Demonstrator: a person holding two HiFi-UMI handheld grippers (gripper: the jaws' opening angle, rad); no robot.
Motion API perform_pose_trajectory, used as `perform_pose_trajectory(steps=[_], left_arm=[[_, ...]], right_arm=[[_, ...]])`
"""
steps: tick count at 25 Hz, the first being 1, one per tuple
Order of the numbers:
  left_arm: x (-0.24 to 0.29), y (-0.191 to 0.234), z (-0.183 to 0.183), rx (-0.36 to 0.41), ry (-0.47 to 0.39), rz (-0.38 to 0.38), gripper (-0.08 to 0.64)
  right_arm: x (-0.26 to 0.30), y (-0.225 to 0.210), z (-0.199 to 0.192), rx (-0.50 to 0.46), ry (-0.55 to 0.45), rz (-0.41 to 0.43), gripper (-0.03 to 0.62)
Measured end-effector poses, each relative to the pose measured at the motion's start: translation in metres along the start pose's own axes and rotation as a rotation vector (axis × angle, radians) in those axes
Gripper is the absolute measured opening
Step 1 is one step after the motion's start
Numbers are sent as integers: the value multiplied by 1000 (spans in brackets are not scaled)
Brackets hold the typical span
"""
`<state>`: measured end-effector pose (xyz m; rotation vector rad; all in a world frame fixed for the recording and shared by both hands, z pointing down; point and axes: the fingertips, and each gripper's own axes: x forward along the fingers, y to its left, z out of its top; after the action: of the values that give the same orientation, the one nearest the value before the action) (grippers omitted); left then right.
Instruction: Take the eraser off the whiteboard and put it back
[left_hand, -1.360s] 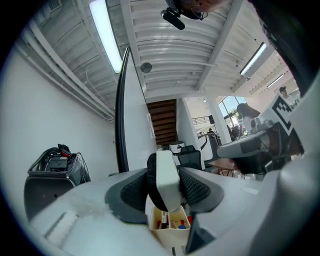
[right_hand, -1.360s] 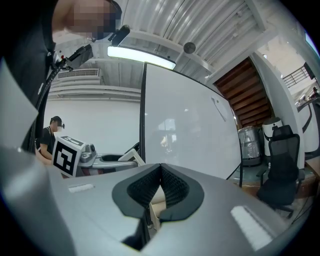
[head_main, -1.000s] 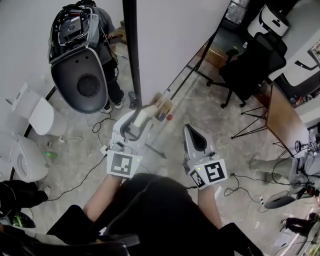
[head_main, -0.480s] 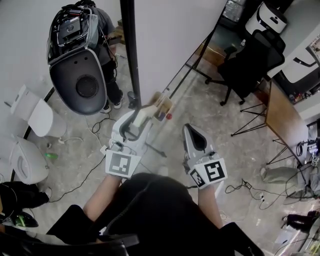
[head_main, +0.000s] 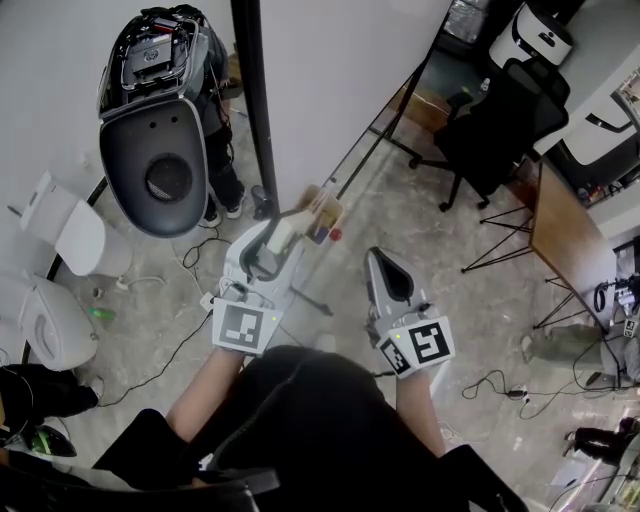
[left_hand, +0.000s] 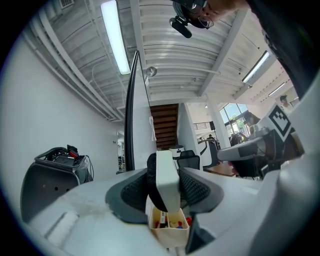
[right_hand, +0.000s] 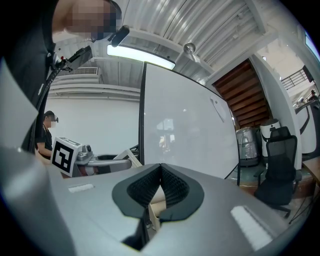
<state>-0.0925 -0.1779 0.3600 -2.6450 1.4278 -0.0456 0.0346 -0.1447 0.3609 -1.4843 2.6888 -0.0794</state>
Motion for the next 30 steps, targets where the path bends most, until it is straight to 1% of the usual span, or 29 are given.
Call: perform_pose_trajectory(steps=[6, 17, 18, 21, 24, 28, 30], left_arm=[[6, -4, -2, 6, 7, -9, 187], [27, -16, -8, 25, 46, -13, 187], [31, -17, -9, 36, 52, -14, 187], [43, -19, -10, 105, 69, -26, 187], [51, -27, -18, 95, 86, -41, 187], [64, -33, -26, 128, 130, -46, 187], [70, -35, -34, 127, 162, -43, 187]], right_arm=[[-2, -5, -1, 3, 5, -10, 9], [-9, -17, -4, 9, 6, -23, 9], [-10, -18, -4, 11, 7, -24, 9], [-10, -23, -6, 13, 9, -25, 9], [-11, -27, -7, 16, 10, -24, 9], [-12, -32, -8, 23, 12, -17, 9], [-12, -35, -9, 24, 14, -12, 9]])
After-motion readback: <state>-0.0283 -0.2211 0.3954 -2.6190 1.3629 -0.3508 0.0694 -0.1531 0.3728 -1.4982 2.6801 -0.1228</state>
